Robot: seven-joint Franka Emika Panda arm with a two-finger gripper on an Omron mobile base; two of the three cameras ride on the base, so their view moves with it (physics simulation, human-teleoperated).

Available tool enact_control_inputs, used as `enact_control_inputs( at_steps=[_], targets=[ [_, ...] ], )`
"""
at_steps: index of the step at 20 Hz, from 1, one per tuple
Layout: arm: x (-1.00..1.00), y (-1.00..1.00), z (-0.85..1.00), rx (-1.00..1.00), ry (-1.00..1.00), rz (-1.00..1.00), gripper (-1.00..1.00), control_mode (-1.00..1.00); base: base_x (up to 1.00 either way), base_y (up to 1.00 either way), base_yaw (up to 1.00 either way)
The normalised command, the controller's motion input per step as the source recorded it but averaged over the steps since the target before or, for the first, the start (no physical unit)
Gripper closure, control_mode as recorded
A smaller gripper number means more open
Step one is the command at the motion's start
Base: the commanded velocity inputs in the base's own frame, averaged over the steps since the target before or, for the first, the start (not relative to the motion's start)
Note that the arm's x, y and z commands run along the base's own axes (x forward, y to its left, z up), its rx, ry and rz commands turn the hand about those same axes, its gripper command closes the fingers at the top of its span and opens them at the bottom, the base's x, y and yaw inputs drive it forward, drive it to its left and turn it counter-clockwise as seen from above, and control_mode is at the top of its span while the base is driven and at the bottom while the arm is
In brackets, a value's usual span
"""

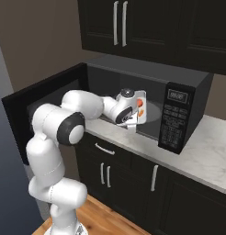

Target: Place the tupperware containing the shrimp and squash meal in the microwave. Close the microwave door and press the start button to reheat the meal.

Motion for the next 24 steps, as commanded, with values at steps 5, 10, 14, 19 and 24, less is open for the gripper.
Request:
enact_control_inputs(
  at_steps=[5,10,14,19,24],
  targets=[
    [0.43,-0.11,-0.05,0.0,0.0,0.01,1.0,-1.0,0.0,0.0,0.0],
    [0.39,-0.09,-0.22,0.0,0.0,0.01,1.0,-1.0,0.0,0.0,0.0],
    [0.39,-0.11,-0.3,0.0,0.0,0.0,1.0,-1.0,0.0,0.0,0.0],
    [0.4,-0.11,-0.2,0.0,0.0,0.0,1.0,-1.0,0.0,0.0,0.0],
    [0.41,-0.04,-0.03,0.0,0.0,0.0,1.0,-1.0,0.0,0.0,0.0]
  ],
)
